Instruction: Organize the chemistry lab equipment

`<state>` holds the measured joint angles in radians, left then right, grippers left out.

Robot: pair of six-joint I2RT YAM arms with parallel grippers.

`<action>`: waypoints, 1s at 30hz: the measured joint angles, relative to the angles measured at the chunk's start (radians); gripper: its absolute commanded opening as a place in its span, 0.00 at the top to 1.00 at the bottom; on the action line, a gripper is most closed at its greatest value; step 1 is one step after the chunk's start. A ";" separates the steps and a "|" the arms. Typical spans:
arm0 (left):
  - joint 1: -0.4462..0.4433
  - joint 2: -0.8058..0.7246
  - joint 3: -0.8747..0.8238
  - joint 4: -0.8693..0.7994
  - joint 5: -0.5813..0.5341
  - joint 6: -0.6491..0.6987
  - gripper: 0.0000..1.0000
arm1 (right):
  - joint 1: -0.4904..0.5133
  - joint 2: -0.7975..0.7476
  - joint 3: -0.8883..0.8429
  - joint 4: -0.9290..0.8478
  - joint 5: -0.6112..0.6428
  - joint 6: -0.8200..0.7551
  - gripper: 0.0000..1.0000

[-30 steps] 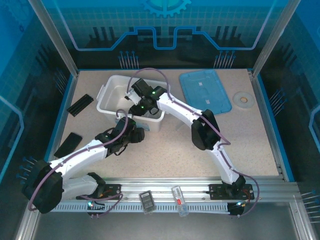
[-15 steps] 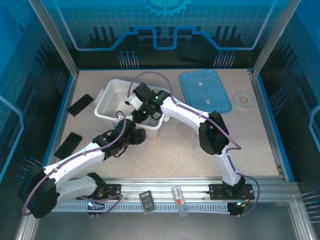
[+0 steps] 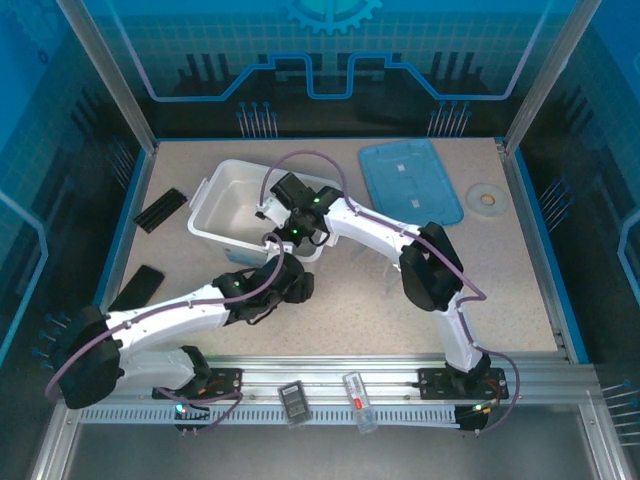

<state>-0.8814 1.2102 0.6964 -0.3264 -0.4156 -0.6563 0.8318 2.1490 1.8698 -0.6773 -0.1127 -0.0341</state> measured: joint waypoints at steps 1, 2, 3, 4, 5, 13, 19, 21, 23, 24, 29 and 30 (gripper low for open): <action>-0.006 0.012 0.006 0.009 0.000 0.000 0.24 | -0.002 -0.003 -0.005 0.002 0.000 0.000 0.42; -0.010 0.024 0.014 0.018 0.000 0.001 0.24 | -0.002 -0.005 -0.006 0.002 0.002 0.000 0.42; -0.012 0.035 0.021 0.024 0.000 0.002 0.24 | -0.002 -0.007 -0.006 0.003 0.005 0.001 0.42; -0.012 0.047 0.029 0.031 0.000 0.004 0.24 | -0.002 -0.011 -0.006 0.006 0.010 0.002 0.41; -0.012 0.057 0.037 0.038 0.000 0.007 0.24 | -0.002 -0.016 -0.006 0.009 0.016 0.006 0.41; -0.015 0.114 0.102 0.097 -0.007 0.048 0.24 | -0.048 -0.086 -0.016 0.050 0.097 0.051 0.39; -0.016 0.174 0.122 0.099 -0.006 0.064 0.24 | -0.074 -0.251 -0.103 0.137 0.177 0.098 0.37; -0.016 0.192 0.132 0.096 -0.006 0.072 0.23 | -0.080 -0.309 -0.123 0.166 0.196 0.112 0.37; -0.016 0.213 0.149 0.097 -0.006 0.084 0.23 | -0.086 -0.360 -0.142 0.189 0.213 0.127 0.37; -0.016 0.226 0.161 0.097 -0.006 0.089 0.23 | -0.091 -0.384 -0.151 0.199 0.220 0.138 0.37; -0.010 0.273 0.209 0.098 0.003 0.121 0.23 | -0.145 -0.484 -0.240 0.227 0.247 0.207 0.35; -0.005 0.280 0.218 0.098 0.009 0.129 0.23 | -0.164 -0.505 -0.268 0.230 0.250 0.226 0.35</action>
<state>-0.8864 1.4902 0.9142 -0.2283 -0.4068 -0.5270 0.6682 1.6444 1.6016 -0.4473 0.1371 0.1921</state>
